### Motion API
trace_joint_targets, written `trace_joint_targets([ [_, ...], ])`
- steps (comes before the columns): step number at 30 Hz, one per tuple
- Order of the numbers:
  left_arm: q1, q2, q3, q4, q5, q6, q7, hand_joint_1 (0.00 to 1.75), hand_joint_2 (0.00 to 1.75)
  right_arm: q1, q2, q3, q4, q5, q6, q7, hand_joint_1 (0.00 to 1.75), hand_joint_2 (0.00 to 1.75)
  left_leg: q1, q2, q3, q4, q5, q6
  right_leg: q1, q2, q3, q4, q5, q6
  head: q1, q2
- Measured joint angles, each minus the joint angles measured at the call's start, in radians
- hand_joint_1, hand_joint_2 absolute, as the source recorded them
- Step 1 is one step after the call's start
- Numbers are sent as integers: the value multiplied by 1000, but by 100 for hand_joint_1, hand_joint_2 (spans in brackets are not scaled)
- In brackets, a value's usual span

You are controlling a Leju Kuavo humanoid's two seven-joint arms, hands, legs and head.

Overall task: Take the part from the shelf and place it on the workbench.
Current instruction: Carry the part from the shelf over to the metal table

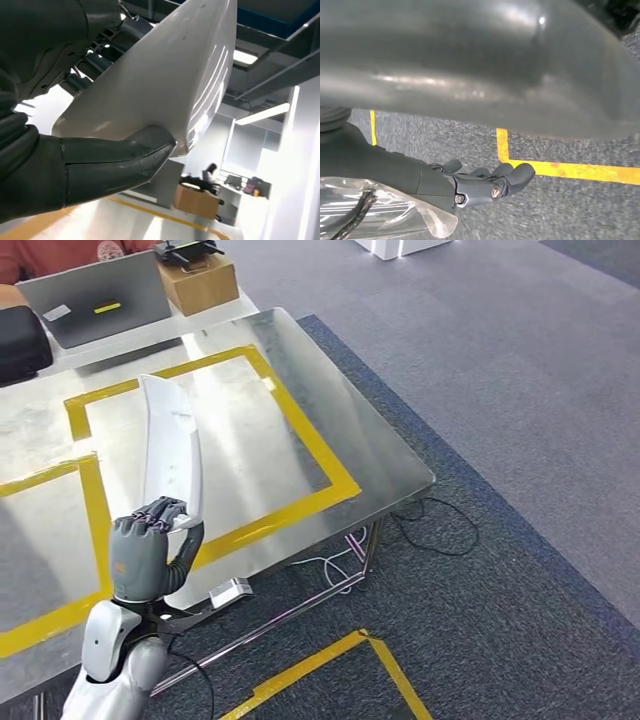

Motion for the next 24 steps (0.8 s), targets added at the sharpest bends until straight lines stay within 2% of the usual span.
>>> trace_joint_targets([
  [1, -2, -2, 0, 0, 0, 0, 0, 175, 175, -1, 0, 0, 0, 0, 0, 0, 0, 0, 4, -12, 3, -5, 2, 6, -2, 29, -13, 29, -18, 4, 3, 0],
  [2, -3, -4, 0, -1, 0, 0, 0, 175, 175, -1, 0, 0, 0, 0, -1, 0, 0, 0, 7, -24, 6, -8, 4, 10, -4, 64, -40, 82, -45, 6, 6, 0],
  [3, -4, -6, 1, -1, 0, 1, 0, 175, 175, 0, 0, 0, 0, 0, -1, 0, 0, 0, 8, -38, 6, -8, 3, 14, -4, 88, -76, 150, -73, 7, 9, 0],
  [4, -4, -7, 1, -1, 0, 0, 0, 175, 175, 2, 0, 0, 0, -1, -1, 0, 0, 0, 8, -52, 6, -7, 3, 15, -4, 97, -115, 217, -95, 8, 12, 0],
  [5, -2, -8, 1, -1, 0, 0, 0, 175, 175, 4, 0, 0, 0, -1, -1, 0, 0, 0, 8, -68, 7, -7, 2, 16, -4, 101, -146, 262, -100, 10, 13, 0],
  [6, -1, -8, 1, -1, 0, 0, 0, 175, 175, 6, 0, 0, 0, -2, -1, 0, 0, 0, 8, -84, 8, -6, 1, 16, -4, 102, -161, 270, -84, 10, 13, 0],
  [7, 0, -8, 1, -1, 0, 0, 0, 175, 175, 7, 0, 0, 0, -2, -1, 0, 0, 0, 9, -100, 11, -5, 0, 14, -5, 105, -155, 236, -47, 10, 13, 0],
  [8, 0, -8, 1, -1, 0, 0, 0, 175, 175, 7, 0, 0, 0, -2, -1, 0, 0, 0, 10, -116, 13, -3, -3, 11, -6, 113, -134, 172, -2, 9, 13, 0],
  [9, 0, -8, 1, -1, 0, 0, 0, 175, 175, 6, 0, 0, 0, -2, -1, 0, 0, 0, 10, -129, 14, 0, -6, 7, -9, 135, -109, 106, 31, 9, 13, 0],
  [10, -1, -8, 1, -1, 0, 0, 0, 175, 175, 6, 0, 0, 0, -2, -1, 0, 0, 0, 10, -143, 12, 5, -10, 2, -12, 155, -84, 50, 51, 6, 12, 0],
  [11, -1, -8, 1, -1, 0, 0, 0, 175, 175, 6, 0, 0, 0, -2, -1, 0, 0, 0, 11, -154, 9, 8, -11, -3, -13, 172, -68, 18, 56, 4, 12, 0],
  [12, -1, -8, 1, -1, 0, 0, 1, 175, 175, 6, 0, 0, 0, -2, -1, 1, 0, 0, 13, -164, 5, 10, -10, -9, -13, 180, -61, 9, 50, 0, 11, 0],
  [14, 0, -7, 0, -1, 0, 0, 1, 175, 175, 5, 0, 0, 0, -3, -1, 2, 0, 0, 16, -177, 0, 11, -8, -20, -12, 161, -54, 4, 50, -11, 12, 0],
  [15, 1, -6, 0, -1, 1, 0, 1, 175, 175, 4, 0, 0, 0, -3, -1, 2, 0, 0, 15, -163, -4, 19, -14, -26, -13, 150, -51, 2, 50, -17, 10, 0],
  [16, 0, -5, 0, -1, 1, 0, 1, 175, 175, 4, 0, 0, 0, -3, -1, 1, 0, 0, 14, -138, -16, 44, -29, -31, -14, 137, -47, 0, 49, -24, 7, 0],
  [18, -3, -5, 0, -1, 1, 0, 1, 175, 175, 5, 0, 0, 0, -3, -1, 0, 0, 0, 14, -77, -67, 151, -81, -41, -13, 110, -39, -2, 45, -33, 2, 0],
  [19, -3, -5, 0, -1, 1, 0, 1, 175, 175, 7, 0, 0, 0, -3, -1, 0, 0, 0, 16, -62, -99, 215, -106, -45, -12, 96, -37, -2, 42, -36, 1, 0],
  [20, -2, -4, -1, -1, 1, 0, 1, 175, 175, 8, 0, 0, 0, -3, -1, 0, 0, 0, 17, -55, -124, 263, -118, -47, -11, 81, -34, -2, 39, -37, 1, 0],
  [21, 0, -3, -1, -1, 1, 0, 1, 175, 175, 8, 0, 0, 0, -3, -1, 1, 0, 0, 19, -52, -134, 279, -113, -47, -11, 67, -32, -2, 36, -37, 1, 0],
  [22, 0, -2, -1, -1, 1, 0, 1, 175, 175, 8, 0, 0, 0, -3, -1, 1, 0, 0, 20, -48, -124, 256, -89, -46, -10, 54, -28, -2, 33, -36, 1, 0],
  [24, -1, -1, -1, -1, 1, 0, 2, 175, 175, 6, 0, 0, 0, -4, -1, 0, 0, 0, 17, -29, -64, 136, -25, -37, -9, 32, -17, -2, 25, -33, 1, 0],
])
